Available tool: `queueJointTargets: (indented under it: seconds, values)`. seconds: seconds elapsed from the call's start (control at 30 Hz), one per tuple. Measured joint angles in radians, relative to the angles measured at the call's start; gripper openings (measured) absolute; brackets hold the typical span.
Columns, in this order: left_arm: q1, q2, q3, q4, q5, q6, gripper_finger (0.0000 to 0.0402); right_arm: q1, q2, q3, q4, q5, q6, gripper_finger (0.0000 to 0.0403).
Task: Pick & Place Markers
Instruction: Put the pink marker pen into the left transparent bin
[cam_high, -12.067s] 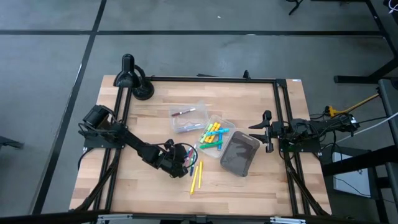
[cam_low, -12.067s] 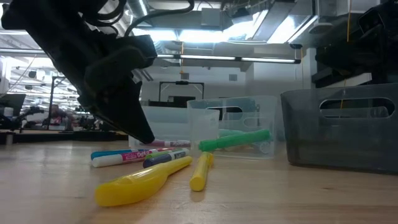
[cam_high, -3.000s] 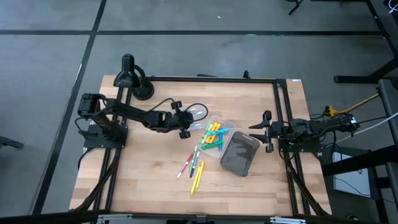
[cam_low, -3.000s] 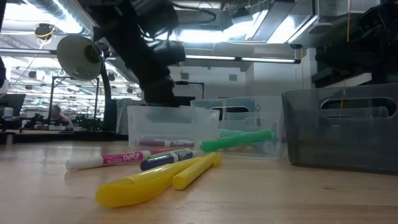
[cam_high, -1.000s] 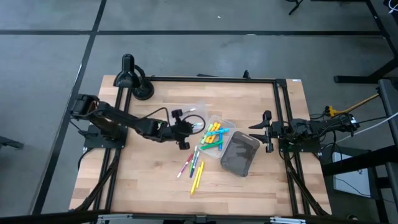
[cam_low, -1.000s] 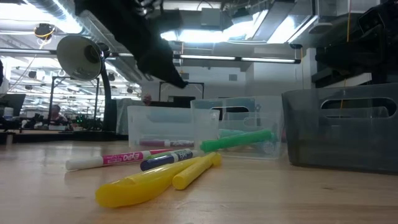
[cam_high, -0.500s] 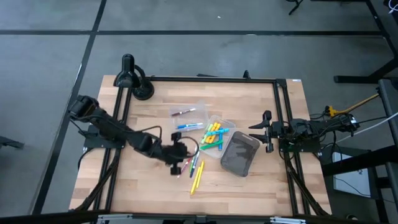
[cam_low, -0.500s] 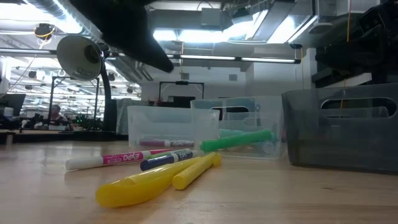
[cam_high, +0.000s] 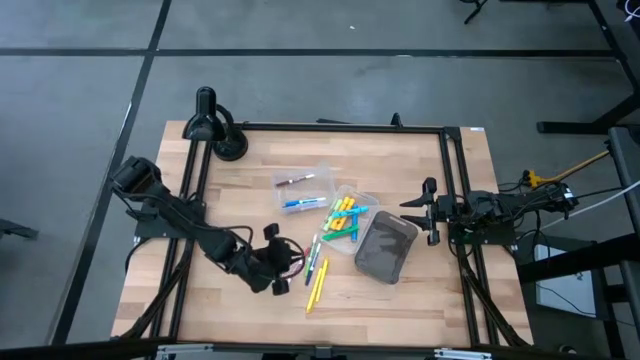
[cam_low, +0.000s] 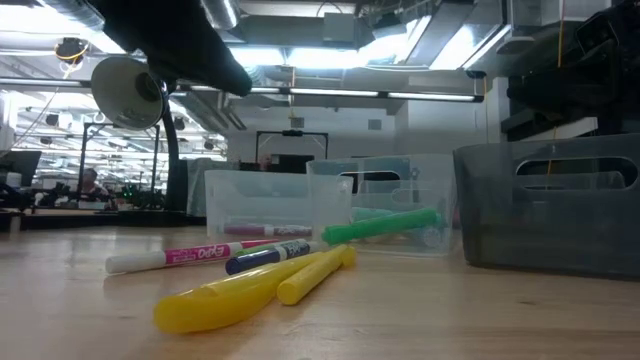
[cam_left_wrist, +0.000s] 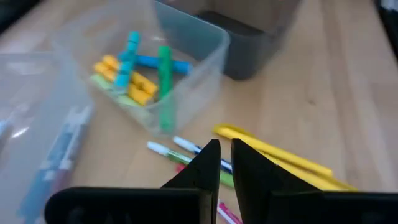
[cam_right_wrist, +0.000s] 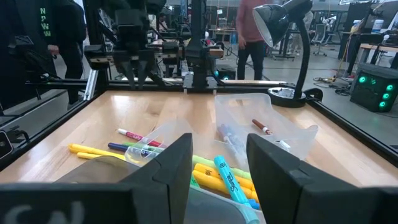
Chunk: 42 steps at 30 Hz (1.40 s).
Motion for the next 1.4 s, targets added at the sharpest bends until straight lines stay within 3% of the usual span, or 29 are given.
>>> queueJointTargets:
  seconds: [0.2, 0.57, 0.73, 1.2, 1.4]
  values:
    - [-0.027, 0.087, 0.000, 0.003, -0.105, -0.172, 0.0032, 0.000, 0.000, 0.000, 0.000, 0.000, 0.000, 0.0152]
    - [-0.030, 0.249, 0.000, 0.069, 0.029, -0.271, 0.0035, 0.000, 0.000, 0.000, 0.000, 0.000, 0.000, 0.0152]
    - [-0.016, 0.256, 0.000, 0.075, -0.003, -0.271, 0.0036, 0.000, 0.000, 0.000, 0.000, 0.000, 0.000, 0.0152]
    - [-0.016, 0.256, 0.000, 0.072, 0.003, -0.324, 0.0121, 0.000, 0.000, 0.000, 0.000, 0.000, 0.000, 0.0152]
    - [-0.016, 0.290, 0.000, 0.067, 0.002, -0.370, 0.0135, 0.000, 0.000, 0.000, 0.000, 0.000, 0.000, 0.0152]
